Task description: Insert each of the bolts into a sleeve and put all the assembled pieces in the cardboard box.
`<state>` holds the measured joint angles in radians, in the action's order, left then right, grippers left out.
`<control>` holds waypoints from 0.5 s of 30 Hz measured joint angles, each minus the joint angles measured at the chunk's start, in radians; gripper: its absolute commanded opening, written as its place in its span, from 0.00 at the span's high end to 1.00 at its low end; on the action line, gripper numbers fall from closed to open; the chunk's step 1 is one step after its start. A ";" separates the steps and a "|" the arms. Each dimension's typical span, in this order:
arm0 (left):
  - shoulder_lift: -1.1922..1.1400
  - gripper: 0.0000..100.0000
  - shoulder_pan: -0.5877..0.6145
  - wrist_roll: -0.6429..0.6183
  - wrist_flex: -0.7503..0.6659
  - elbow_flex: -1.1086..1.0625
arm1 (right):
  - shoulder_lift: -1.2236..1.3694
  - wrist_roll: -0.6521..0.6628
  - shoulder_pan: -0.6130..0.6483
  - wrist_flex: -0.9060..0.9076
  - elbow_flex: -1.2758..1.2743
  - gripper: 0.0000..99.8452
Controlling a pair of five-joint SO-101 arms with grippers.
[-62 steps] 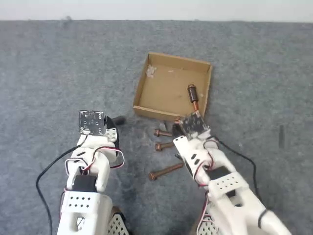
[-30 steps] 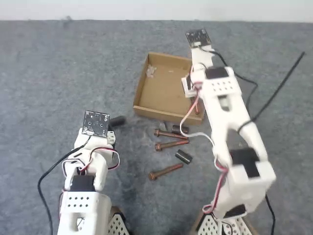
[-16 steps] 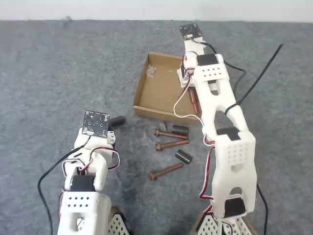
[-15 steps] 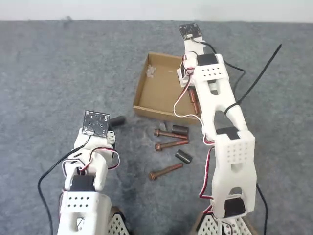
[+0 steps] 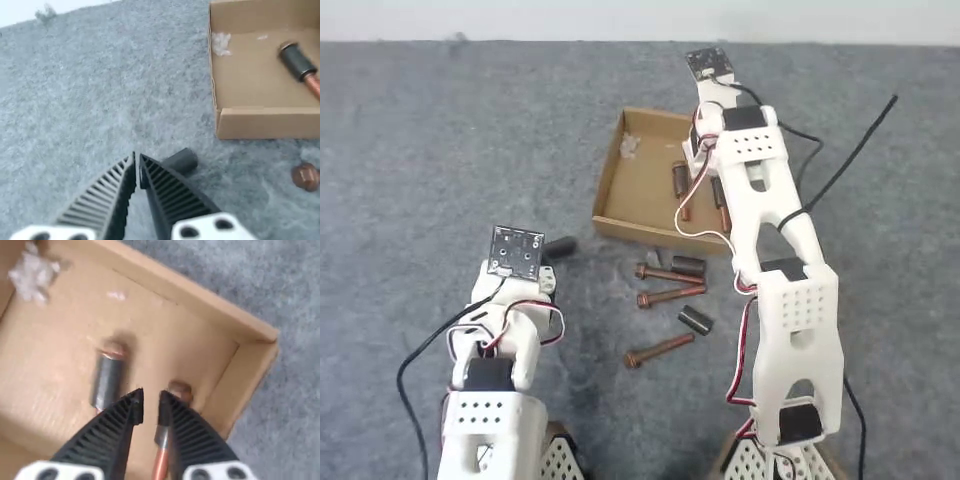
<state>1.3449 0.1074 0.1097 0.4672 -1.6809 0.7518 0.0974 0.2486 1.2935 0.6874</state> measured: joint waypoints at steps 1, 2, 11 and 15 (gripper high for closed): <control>0.000 0.99 0.000 0.008 -0.002 -0.003 | -0.009 0.000 0.000 0.032 0.011 0.99; 0.000 0.99 0.000 0.009 -0.002 -0.003 | -0.025 0.000 0.000 0.063 0.017 0.99; 0.000 0.99 0.000 0.015 -0.003 -0.003 | -0.199 0.002 -0.002 0.434 0.035 0.99; 0.000 0.99 0.000 0.015 -0.003 -0.003 | -0.295 0.003 -0.002 0.457 -0.020 0.99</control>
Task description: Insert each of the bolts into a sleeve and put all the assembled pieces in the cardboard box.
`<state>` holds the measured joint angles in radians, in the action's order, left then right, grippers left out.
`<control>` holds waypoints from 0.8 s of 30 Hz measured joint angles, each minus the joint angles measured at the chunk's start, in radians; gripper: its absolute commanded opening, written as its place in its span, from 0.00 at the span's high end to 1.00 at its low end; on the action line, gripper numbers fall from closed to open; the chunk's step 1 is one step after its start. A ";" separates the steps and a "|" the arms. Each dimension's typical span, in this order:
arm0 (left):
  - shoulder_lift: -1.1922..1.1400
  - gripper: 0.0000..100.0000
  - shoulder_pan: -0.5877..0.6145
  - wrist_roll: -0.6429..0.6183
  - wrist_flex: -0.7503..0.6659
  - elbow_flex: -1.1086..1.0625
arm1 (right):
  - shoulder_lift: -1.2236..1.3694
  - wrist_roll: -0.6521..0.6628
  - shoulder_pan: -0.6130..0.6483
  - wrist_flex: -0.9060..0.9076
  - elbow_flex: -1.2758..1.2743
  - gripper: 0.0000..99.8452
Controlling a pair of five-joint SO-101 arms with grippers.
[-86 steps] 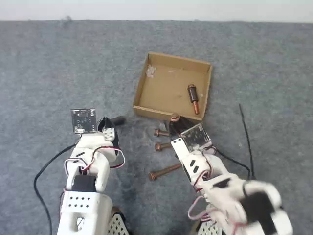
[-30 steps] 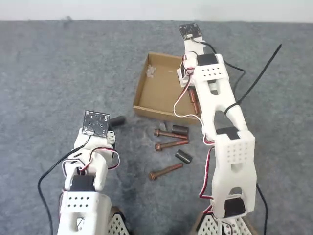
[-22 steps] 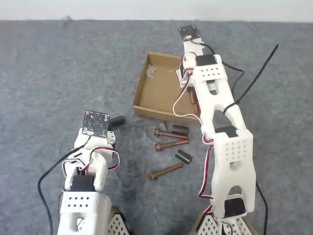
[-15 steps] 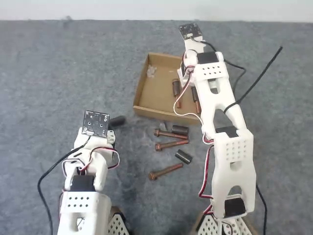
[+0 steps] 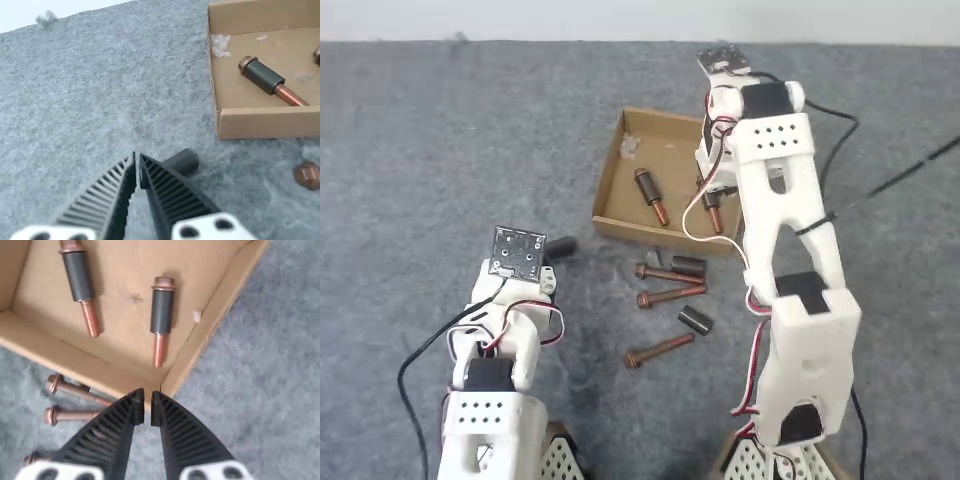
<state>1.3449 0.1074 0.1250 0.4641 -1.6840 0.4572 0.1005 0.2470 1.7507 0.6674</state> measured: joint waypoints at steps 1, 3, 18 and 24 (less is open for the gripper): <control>0.000 0.99 0.000 0.000 0.000 0.000 | -0.034 0.000 0.000 0.000 -0.040 0.99; 0.000 0.99 0.000 0.000 0.000 0.000 | -0.110 0.000 0.006 0.000 -0.146 0.99; 0.000 0.99 0.005 0.000 0.021 0.000 | -0.732 0.014 0.155 -0.218 -1.091 0.99; 0.000 0.99 0.005 0.000 0.021 0.000 | -0.852 0.170 0.192 -0.222 -1.255 0.99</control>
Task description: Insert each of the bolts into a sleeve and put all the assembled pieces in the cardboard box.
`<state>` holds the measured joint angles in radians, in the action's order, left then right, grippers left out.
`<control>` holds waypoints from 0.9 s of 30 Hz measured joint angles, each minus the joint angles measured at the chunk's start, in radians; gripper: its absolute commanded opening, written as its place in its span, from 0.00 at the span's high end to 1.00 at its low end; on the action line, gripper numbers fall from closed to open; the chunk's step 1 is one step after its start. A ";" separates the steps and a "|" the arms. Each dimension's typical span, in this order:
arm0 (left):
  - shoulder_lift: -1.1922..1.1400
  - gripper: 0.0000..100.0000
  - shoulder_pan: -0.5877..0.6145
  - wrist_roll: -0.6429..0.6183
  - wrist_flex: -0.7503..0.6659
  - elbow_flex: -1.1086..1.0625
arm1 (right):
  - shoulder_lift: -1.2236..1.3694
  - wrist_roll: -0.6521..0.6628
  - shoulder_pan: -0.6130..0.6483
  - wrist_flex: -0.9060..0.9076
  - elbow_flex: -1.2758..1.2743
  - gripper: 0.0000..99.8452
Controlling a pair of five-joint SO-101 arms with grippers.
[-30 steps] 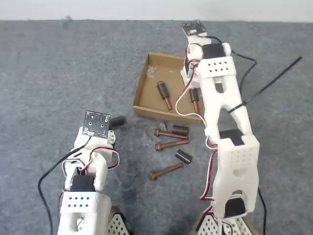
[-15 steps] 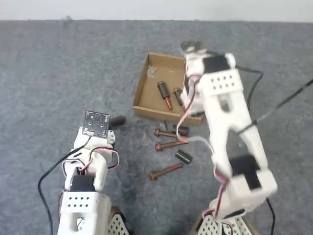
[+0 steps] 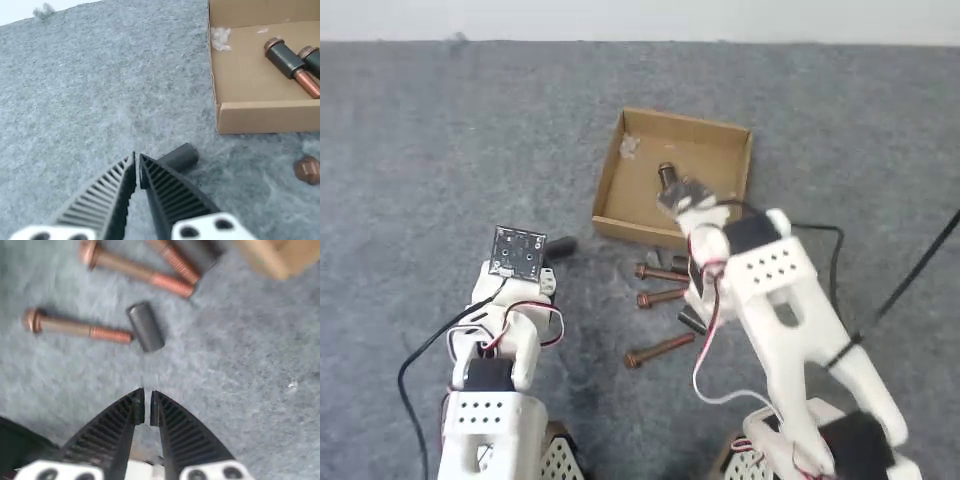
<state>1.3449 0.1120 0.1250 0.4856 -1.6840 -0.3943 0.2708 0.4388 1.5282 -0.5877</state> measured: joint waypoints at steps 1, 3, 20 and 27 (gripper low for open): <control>0.000 0.99 0.000 0.000 0.000 0.000 | -0.018 0.028 -0.003 0.000 -0.017 0.99; 0.000 0.99 0.000 0.000 0.000 0.000 | -0.048 0.097 -0.003 -0.006 -0.040 0.99; -0.651 0.99 0.029 0.000 -0.071 0.288 | -0.143 0.169 0.043 -0.479 -0.416 0.90; -0.658 0.99 0.028 0.000 -0.071 0.299 | -0.146 0.207 0.043 -0.572 -0.454 0.85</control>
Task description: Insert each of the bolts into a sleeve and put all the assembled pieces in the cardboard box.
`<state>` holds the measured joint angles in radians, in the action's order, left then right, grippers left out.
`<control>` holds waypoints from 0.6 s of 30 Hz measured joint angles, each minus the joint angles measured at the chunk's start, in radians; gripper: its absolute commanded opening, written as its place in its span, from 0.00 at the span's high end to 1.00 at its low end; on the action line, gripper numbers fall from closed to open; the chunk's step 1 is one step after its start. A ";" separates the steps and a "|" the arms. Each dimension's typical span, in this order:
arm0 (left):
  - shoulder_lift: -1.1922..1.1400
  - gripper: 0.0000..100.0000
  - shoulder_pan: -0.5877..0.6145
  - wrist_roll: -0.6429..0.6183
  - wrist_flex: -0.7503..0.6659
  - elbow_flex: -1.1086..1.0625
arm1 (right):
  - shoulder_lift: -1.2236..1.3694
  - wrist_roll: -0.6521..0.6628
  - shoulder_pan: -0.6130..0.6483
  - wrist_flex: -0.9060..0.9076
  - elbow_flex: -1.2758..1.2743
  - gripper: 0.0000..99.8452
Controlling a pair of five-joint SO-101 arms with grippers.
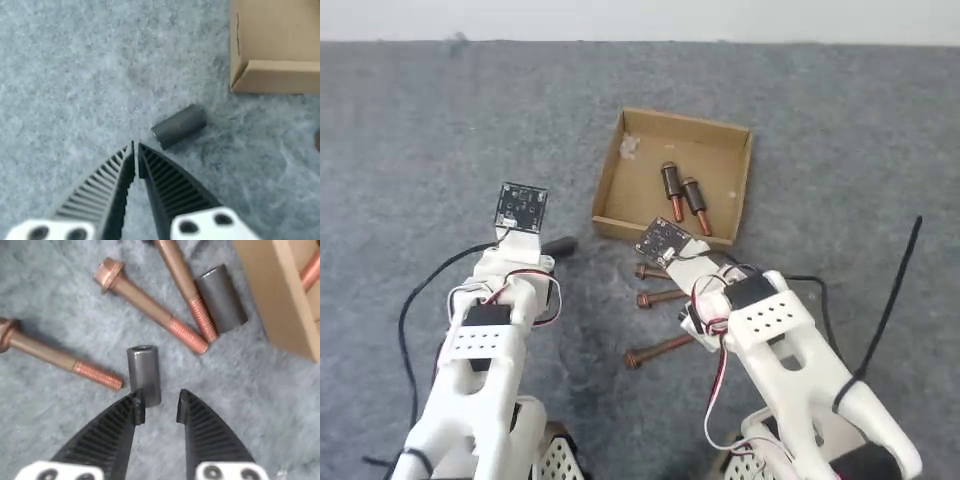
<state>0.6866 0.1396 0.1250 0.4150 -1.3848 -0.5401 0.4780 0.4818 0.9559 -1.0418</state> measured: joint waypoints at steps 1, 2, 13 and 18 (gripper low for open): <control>-0.002 0.99 0.000 0.000 0.000 0.000 | 0.000 0.002 0.000 -0.017 -0.008 0.85; -0.003 0.99 0.002 0.000 0.000 0.000 | 0.000 0.003 0.000 -0.031 -0.015 0.85; -0.003 0.99 0.002 0.000 0.000 0.000 | 0.000 0.074 0.114 -0.094 -0.097 0.85; -0.003 0.99 0.002 0.000 0.000 0.000 | 0.031 0.074 0.114 -0.094 -0.089 0.85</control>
<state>0.6836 0.1412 0.1250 0.4150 -1.3848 -0.5094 0.5516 0.5953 0.8623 -1.1308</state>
